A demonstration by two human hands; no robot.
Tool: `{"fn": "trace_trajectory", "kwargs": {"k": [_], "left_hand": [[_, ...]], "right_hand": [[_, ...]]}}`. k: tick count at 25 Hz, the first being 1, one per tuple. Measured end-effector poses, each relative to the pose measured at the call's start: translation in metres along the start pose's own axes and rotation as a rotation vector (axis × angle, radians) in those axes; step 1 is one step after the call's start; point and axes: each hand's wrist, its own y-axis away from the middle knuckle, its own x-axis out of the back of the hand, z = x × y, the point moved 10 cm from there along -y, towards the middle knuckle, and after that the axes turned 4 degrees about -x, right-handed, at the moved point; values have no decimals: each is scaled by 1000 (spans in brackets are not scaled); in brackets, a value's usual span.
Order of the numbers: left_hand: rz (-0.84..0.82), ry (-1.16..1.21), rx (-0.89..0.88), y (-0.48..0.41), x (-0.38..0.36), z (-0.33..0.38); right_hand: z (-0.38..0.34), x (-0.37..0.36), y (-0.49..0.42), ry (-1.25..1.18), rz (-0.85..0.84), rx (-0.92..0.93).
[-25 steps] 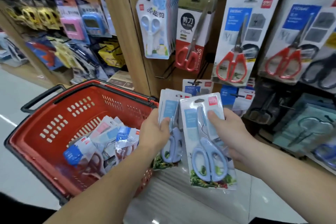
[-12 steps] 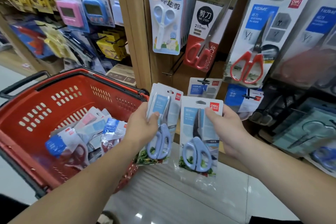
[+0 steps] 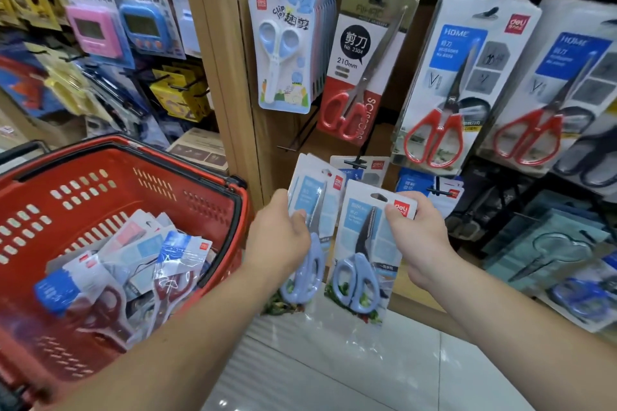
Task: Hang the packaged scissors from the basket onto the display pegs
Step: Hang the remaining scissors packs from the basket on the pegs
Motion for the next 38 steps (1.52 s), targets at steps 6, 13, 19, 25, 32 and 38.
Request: {"fn": "trace_trajectory", "kwargs": {"k": [6,13,19,25,32,38], "left_hand": [[43,171,199,-5,-48,-34],[140,312,197,-9,-37,-60],[122,426,206,-11,-37,-65],[45,406,177,-20,-46,-59],[-7,471,151,-32,-55,-41],[-126,560,191,-26,-67,-44]], "right_hand": [[-11,-18,-35,185,-5,173],[-3,-34,-69,71,144,90],[-5,-40,-89,9,158,58],[16,-38,-82,14,226,-48],[30,-46,-63,-62,43,-82],[56,-37,-60,-123,69,-200]]}}
